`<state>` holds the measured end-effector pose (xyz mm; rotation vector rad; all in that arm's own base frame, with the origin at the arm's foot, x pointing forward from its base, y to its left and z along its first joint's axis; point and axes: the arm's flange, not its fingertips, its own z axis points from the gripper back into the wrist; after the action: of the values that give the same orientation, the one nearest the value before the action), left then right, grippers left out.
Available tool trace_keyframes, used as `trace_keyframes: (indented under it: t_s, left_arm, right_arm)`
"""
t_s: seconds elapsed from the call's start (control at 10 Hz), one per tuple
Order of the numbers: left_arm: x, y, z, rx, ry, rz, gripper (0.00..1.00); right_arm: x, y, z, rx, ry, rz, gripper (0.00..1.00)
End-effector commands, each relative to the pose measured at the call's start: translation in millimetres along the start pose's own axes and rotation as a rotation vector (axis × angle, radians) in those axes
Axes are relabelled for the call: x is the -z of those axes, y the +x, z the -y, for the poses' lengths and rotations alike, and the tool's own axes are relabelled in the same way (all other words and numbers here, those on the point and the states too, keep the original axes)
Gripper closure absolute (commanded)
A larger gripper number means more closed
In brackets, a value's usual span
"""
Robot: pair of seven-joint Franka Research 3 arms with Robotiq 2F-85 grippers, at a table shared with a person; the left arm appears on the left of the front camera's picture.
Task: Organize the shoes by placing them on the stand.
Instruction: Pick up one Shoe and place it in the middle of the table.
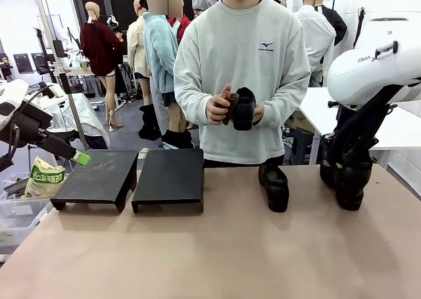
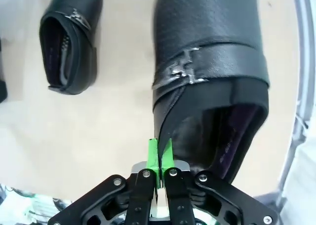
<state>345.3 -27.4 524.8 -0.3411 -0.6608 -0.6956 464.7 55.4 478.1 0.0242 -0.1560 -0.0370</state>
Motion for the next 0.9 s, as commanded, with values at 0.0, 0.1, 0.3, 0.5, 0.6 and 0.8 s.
trace_keyframes:
  t_s: [0.0, 0.1, 0.3, 0.5, 0.6, 0.8]
  left_arm:
    - [-0.2, -1.2, -1.1, 0.001, -0.009, 0.005, 0.0]
    - [-0.2, -1.2, -1.1, 0.001, -0.009, 0.005, 0.0]
    - [-0.2, -1.2, -1.1, 0.001, -0.009, 0.005, 0.0]
    - [-0.2, -1.2, -1.1, 0.001, -0.009, 0.005, 0.0]
    - [-0.2, -1.2, -1.1, 0.001, -0.009, 0.005, 0.0]
    - [-0.2, -1.2, -1.1, 0.001, -0.009, 0.005, 0.0]
  right_arm:
    - [5.6, 16.7, 1.5, 0.026, -0.024, -0.023, 1.0]
    - [0.0, 0.0, 0.0, 0.0, 0.0, 0.0, 1.0]
    - [-42.2, -25.5, -25.3, 0.046, -0.054, 0.067, 1.0]
    - [-80.3, -66.0, -46.8, 0.078, -0.121, 0.068, 1.0]
    - [-87.4, -77.8, -60.7, 0.06, -0.121, 0.083, 1.0]
    - [-90.0, -77.4, -107.4, -0.024, -0.083, 0.074, 1.0]
